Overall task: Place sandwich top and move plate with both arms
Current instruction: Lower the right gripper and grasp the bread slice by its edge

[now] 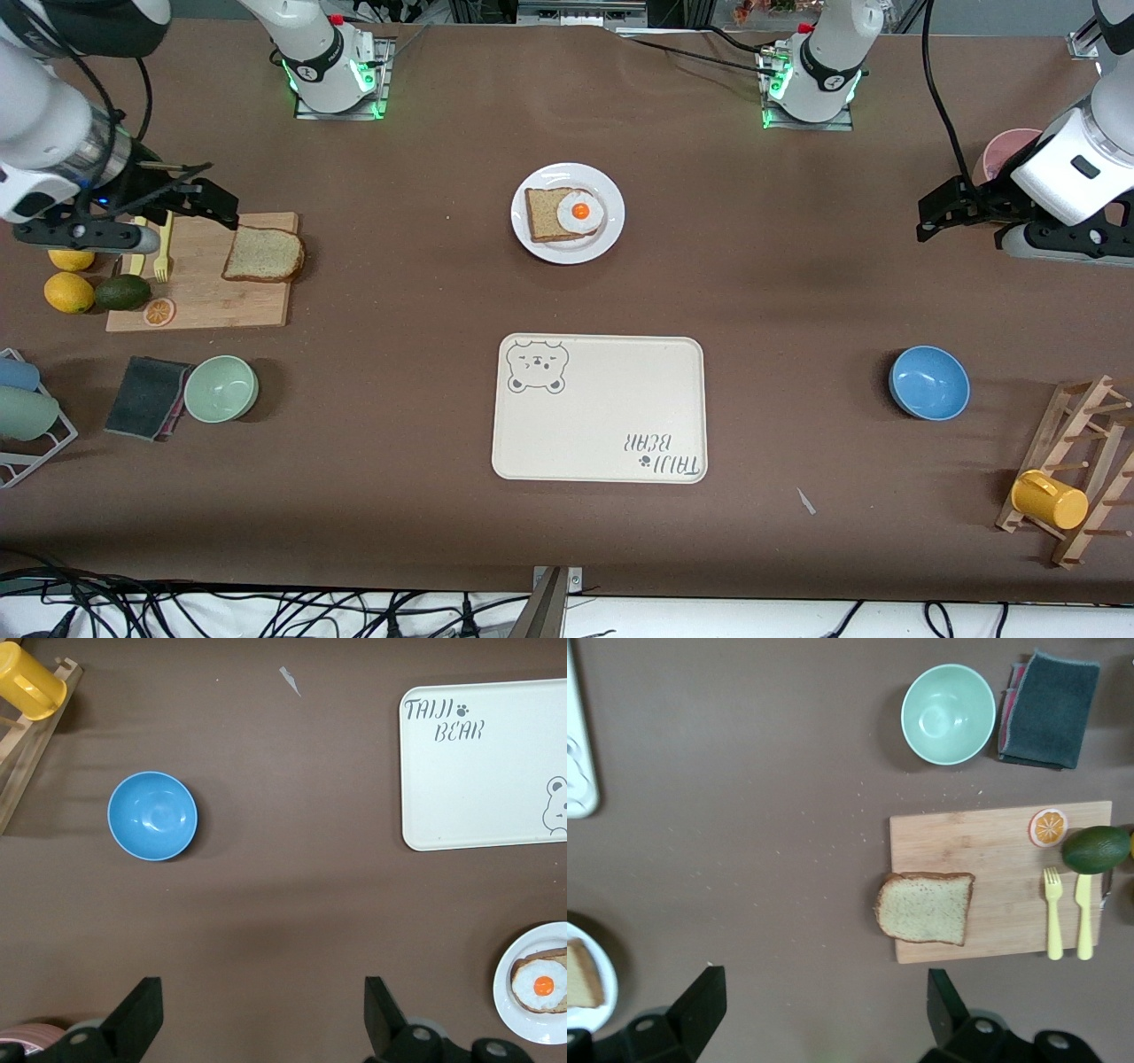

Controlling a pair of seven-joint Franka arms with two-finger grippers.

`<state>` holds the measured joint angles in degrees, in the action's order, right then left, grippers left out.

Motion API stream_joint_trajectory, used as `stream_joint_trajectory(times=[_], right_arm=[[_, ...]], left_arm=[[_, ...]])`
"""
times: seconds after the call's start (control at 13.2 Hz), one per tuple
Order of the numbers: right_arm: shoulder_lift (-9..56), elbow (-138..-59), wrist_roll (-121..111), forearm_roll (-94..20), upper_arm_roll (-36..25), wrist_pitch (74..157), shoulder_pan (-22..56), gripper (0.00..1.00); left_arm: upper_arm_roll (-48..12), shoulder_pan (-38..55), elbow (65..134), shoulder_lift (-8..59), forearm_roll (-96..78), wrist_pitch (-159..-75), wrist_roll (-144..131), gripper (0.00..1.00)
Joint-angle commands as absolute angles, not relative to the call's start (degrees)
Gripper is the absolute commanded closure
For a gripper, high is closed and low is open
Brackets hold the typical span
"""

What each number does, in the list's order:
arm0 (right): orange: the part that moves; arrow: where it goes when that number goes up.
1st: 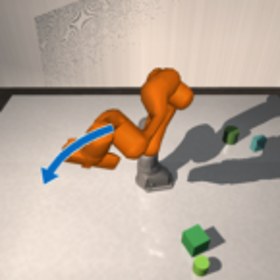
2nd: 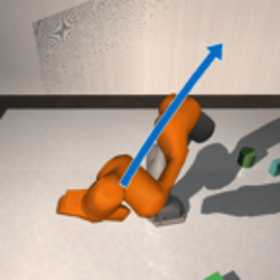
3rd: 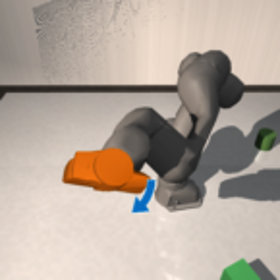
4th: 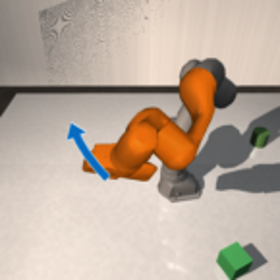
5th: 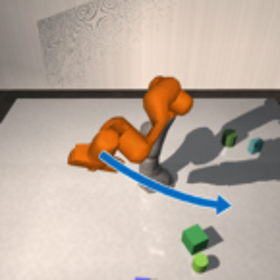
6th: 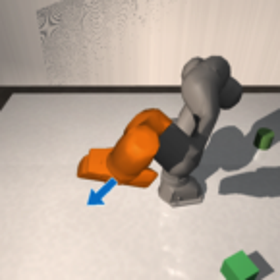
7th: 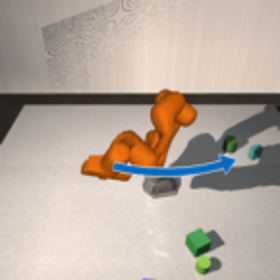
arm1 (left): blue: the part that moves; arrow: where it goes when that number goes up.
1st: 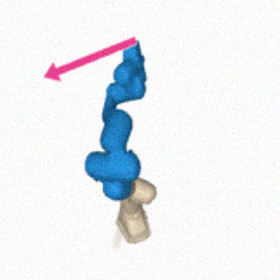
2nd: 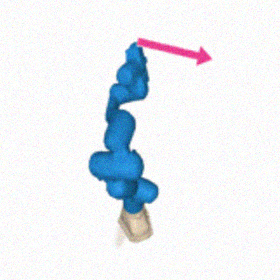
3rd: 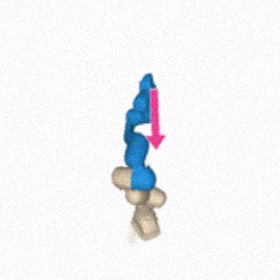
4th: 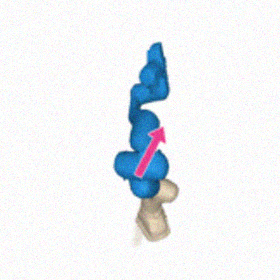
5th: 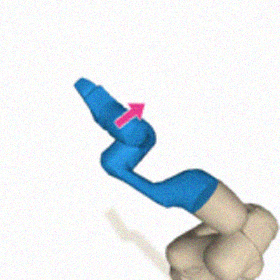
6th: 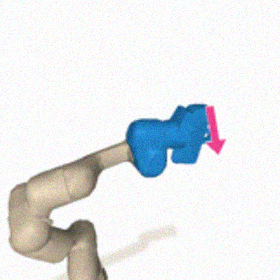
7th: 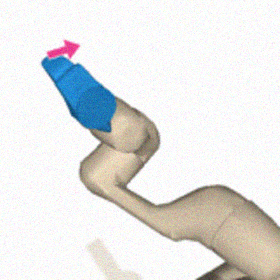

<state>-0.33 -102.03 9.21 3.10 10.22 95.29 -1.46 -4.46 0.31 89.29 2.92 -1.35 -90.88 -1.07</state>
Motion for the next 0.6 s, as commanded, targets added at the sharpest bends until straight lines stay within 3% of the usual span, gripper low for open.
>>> stream_joint_trajectory(times=[0.0,0.23,0.53], right_arm=[[0.2,-107.2,11.5,7.8,14.3,98.6,-1.1,0.00],[0.3,-118.4,21.7,14.4,18.4,104.8,-1.1,0.00],[4.9,-123.3,27.0,25.4,19.9,105.9,-1.1,0.00]], left_arm=[[-4.4,0.2,87.4,3.8,-2.4,-89.4,-1.0,0.00],[-4.4,0.2,87.4,3.8,-2.4,-89.4,-1.0,0.00],[-4.4,0.2,87.4,3.8,-2.4,-89.4,-0.9,0.00]])
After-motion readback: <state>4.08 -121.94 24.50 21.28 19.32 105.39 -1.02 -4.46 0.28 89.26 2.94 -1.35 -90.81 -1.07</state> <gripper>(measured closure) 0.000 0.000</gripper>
